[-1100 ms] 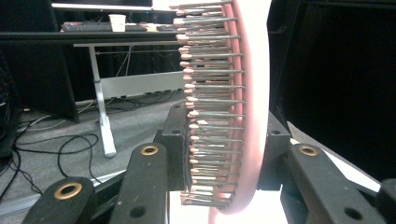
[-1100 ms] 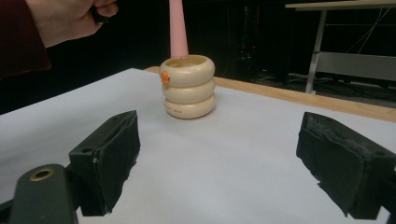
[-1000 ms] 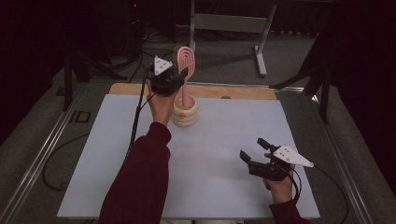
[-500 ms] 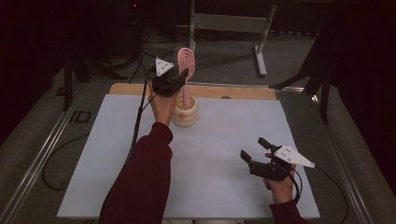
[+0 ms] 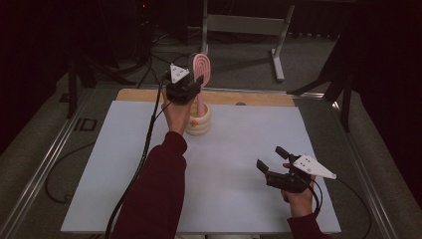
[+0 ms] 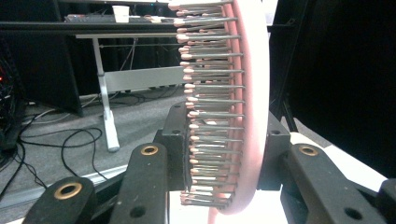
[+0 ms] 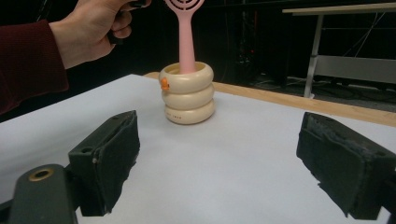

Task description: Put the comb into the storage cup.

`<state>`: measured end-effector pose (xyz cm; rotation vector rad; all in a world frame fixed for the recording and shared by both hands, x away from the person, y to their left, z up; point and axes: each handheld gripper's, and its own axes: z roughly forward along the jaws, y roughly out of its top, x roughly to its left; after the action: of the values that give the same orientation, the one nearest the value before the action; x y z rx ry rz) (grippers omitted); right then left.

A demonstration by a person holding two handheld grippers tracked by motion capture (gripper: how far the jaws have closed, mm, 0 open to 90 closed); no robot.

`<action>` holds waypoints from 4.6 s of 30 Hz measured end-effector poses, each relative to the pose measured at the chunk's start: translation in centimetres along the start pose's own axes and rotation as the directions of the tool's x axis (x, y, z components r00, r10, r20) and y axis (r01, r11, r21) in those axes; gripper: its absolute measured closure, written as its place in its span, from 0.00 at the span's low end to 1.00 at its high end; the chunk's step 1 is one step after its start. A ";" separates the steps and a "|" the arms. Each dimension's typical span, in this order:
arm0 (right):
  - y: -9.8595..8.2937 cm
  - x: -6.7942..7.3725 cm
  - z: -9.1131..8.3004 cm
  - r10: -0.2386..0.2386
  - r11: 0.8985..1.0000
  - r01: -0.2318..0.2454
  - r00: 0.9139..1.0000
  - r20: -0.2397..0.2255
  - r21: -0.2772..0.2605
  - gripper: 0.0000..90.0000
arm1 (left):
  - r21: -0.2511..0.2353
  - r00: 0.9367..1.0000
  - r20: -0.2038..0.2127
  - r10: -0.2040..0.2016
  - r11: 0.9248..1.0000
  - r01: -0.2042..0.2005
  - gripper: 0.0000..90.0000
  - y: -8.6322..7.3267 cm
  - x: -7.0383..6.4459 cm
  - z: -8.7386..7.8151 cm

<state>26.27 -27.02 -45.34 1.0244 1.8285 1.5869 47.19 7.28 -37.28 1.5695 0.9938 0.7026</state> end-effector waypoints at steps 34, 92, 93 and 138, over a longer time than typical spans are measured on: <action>0.1 0.0 -0.2 0.005 1.000 -0.005 1.000 0.000 -0.011 0.15 | 0.031 1.000 -0.022 -0.017 0.999 0.017 0.72 -1.8 -0.5 1.0; 0.0 0.1 0.0 0.006 1.000 -0.006 1.000 -0.010 -0.015 0.15 | 0.040 0.996 -0.063 -0.070 0.997 0.072 0.71 -5.5 -0.4 0.8; 0.0 0.1 0.0 0.007 1.000 -0.007 1.000 -0.011 -0.015 0.15 | 0.042 0.996 -0.065 -0.068 0.997 0.071 0.72 -5.5 -0.4 0.8; 0.0 0.2 0.2 0.005 1.000 -0.005 1.000 -0.018 -0.018 0.15 | 0.074 0.996 -0.054 -0.076 0.994 0.080 0.71 -7.2 -0.6 0.9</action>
<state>26.25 -26.73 -45.34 1.0105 1.8219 1.6174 45.99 6.68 -44.43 1.5757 1.1249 0.6598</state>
